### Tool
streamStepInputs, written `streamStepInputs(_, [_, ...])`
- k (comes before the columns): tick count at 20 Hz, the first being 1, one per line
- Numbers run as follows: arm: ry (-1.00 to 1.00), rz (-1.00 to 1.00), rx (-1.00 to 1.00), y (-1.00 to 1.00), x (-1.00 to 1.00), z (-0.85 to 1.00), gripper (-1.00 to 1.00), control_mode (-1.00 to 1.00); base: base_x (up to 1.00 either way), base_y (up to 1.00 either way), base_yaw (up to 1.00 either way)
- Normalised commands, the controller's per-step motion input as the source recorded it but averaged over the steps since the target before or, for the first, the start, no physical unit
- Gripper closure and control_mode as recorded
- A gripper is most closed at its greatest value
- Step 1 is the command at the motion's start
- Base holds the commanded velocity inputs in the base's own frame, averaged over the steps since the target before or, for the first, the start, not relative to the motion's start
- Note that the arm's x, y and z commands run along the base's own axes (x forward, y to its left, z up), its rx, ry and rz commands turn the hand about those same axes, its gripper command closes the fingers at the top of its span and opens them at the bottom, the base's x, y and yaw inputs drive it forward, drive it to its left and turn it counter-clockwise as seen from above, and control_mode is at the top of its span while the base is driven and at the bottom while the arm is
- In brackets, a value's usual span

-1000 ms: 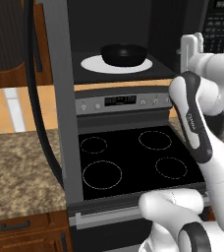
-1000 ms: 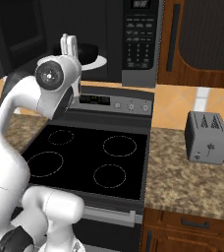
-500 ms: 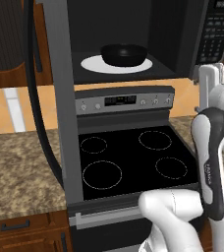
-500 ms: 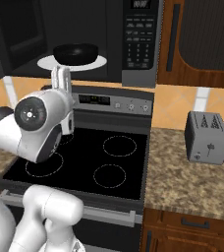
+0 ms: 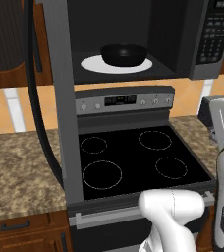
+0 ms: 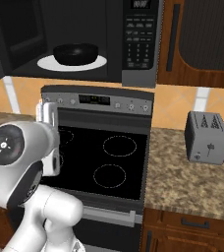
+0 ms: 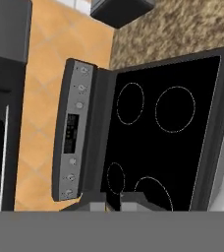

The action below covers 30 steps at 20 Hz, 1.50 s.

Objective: Open the microwave, place the bowl with waffle inside the microwave, then close the microwave door and turn it on.

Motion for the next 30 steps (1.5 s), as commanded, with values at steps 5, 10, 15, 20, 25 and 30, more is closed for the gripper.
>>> streamStepInputs(5, [0.17,0.19,-0.14,0.44,-0.64,-0.59,1.00,-1.00,0.00,0.00,0.00])
streamStepInputs(10, [0.07,0.22,-0.11,0.45,-0.02,-0.78,1.00,-1.00,0.00,0.00,0.00])
streamStepInputs(15, [-0.10,0.13,-0.14,0.22,0.01,-0.92,1.00,-1.00,0.00,0.00,0.00])
streamStepInputs(20, [-0.60,-0.05,-0.41,0.29,0.00,-0.69,1.00,-1.00,0.00,0.00,0.00])
streamStepInputs(25, [-0.49,-0.19,-0.54,0.21,0.04,-0.47,1.00,-1.00,0.00,0.00,0.00])
streamStepInputs(30, [-0.29,-0.15,-0.40,-0.10,0.16,-0.54,1.00,-1.00,0.00,0.00,0.00])
